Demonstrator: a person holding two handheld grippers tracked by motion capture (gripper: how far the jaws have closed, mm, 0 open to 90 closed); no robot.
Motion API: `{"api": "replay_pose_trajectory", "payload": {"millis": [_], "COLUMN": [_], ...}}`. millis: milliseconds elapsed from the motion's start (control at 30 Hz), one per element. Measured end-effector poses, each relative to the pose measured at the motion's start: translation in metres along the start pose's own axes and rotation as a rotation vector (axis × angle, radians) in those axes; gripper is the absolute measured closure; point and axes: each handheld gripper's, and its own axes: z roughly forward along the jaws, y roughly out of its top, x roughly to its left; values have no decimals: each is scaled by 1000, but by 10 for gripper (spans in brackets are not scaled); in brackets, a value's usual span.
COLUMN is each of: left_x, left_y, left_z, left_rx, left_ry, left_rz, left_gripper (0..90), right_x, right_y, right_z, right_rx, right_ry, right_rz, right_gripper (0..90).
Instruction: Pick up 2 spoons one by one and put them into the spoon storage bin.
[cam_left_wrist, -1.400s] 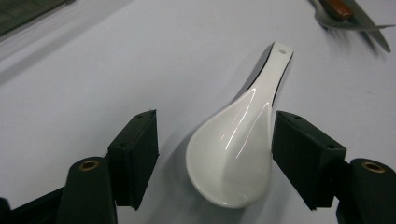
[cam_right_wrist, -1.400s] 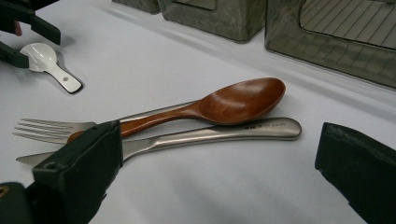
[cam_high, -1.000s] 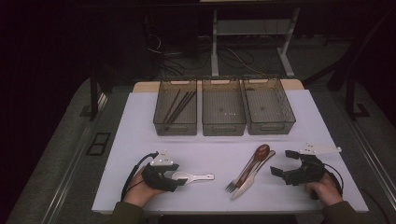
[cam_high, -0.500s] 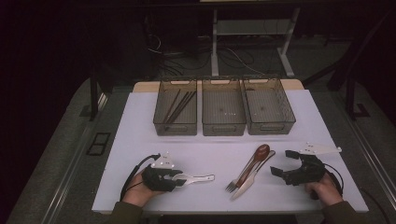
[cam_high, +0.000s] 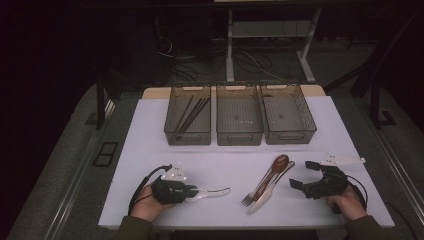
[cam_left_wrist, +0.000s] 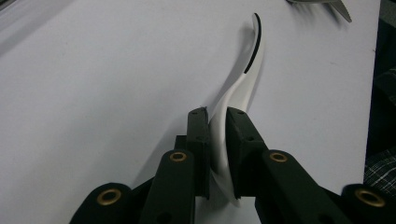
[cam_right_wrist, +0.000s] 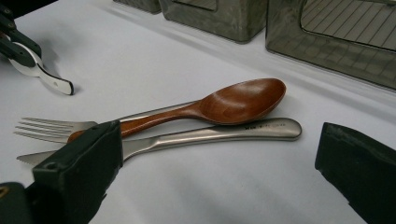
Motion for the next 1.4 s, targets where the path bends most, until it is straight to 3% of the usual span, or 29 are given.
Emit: {"api": "replay_pose_trajectory", "payload": {"millis": [267, 400, 933, 1267, 1400], "left_x": [1, 1, 3, 6, 7], "left_y": [2, 5, 12, 21, 27], "left_z": [0, 1, -4, -11, -13], "left_rx": [11, 11, -88, -156, -172], "left_ry": [-1, 23, 87, 103, 133], "left_rz": [-20, -28, -76, -87, -79], "left_gripper": [802, 803, 805, 805, 805], "right_x": [0, 0, 0, 0, 0], "right_y": [0, 0, 0, 0, 0], "right_z": [0, 0, 0, 1, 1], "right_rx": [0, 1, 1, 0, 1], "right_ry": [0, 1, 1, 2, 2], "right_rz": [-1, -1, -2, -1, 0], "right_gripper": [8, 8, 8, 8, 8]}}
